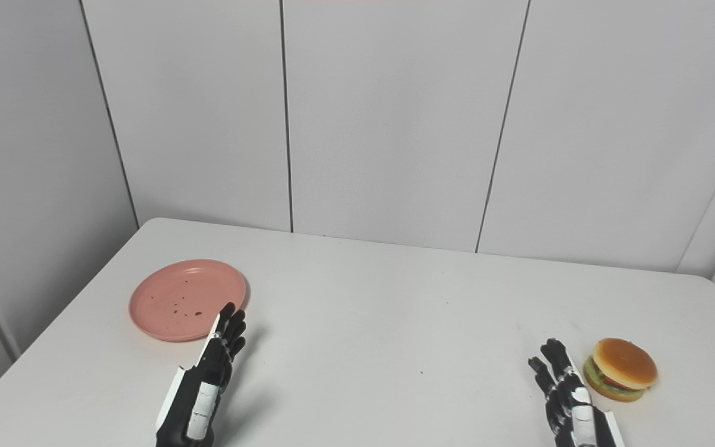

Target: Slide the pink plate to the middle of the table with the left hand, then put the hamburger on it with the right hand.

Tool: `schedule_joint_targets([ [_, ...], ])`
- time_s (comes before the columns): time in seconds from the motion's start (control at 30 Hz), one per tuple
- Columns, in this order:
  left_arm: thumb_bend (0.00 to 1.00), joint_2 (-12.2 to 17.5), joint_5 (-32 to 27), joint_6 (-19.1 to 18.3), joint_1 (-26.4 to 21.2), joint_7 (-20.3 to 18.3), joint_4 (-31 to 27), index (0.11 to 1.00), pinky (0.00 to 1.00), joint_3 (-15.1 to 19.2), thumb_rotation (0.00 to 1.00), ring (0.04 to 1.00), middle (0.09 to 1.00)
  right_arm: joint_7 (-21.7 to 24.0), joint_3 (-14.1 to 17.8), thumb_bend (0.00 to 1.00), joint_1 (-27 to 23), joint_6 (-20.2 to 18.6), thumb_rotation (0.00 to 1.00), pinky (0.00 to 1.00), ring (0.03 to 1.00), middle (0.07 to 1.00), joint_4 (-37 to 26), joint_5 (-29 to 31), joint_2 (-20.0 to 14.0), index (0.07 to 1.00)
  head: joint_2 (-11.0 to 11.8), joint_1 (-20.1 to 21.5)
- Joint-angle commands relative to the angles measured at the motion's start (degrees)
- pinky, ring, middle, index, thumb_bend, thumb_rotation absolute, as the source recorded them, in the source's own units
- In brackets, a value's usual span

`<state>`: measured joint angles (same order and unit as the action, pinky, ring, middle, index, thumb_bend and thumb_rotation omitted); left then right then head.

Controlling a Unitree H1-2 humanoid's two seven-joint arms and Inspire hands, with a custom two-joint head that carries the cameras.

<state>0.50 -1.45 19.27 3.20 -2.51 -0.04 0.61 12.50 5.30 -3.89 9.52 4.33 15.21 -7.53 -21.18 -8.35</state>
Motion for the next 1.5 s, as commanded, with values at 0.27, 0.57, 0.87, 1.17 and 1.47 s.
schedule_joint_targets([
  [0.27, 0.97, 0.5, -3.1, -4.6, -7.6, 0.1, -6.5, 0.917, 0.94, 0.9, 0.91, 0.95, 0.927, -0.5, -0.1, 0.86, -0.9, 2.3, 1.0, 0.98, 0.91, 0.938, 7.4, -1.1, 0.7, 0.928, -0.4, 1.0],
  [0.57, 0.99, 5.3, -6.4, -8.3, -15.3, 0.0, -6.6, 0.902, 0.92, 5.0, 0.91, 0.948, 0.939, -0.7, -0.4, 0.86, -0.2, 2.1, 1.0, 0.96, 0.906, 0.929, 6.3, -1.5, 1.5, 0.923, -0.9, 2.1],
  [0.87, 1.0, 10.8, -7.0, -9.2, -21.1, 0.5, -3.2, 0.883, 0.87, 9.9, 0.92, 0.928, 0.922, -0.8, -0.7, 0.87, 0.1, 1.6, 1.0, 0.96, 0.912, 0.924, 5.6, -1.9, 1.7, 0.926, -1.2, 2.3],
  [1.17, 0.99, 18.3, -7.4, -7.3, -26.9, -0.8, 6.2, 0.899, 0.92, 12.4, 0.97, 0.947, 0.923, -0.8, -0.8, 0.86, 0.6, 0.9, 1.0, 0.97, 0.909, 0.922, 4.9, -2.0, 1.7, 0.931, -1.7, 2.5],
  [1.47, 1.0, 23.0, -9.7, -2.3, -34.5, -1.0, 24.6, 0.853, 0.91, 16.4, 0.95, 0.961, 0.914, -1.0, -0.9, 0.86, 0.8, 0.4, 1.0, 0.97, 0.905, 0.92, 4.3, -2.3, 1.6, 0.934, -2.0, 2.7],
])
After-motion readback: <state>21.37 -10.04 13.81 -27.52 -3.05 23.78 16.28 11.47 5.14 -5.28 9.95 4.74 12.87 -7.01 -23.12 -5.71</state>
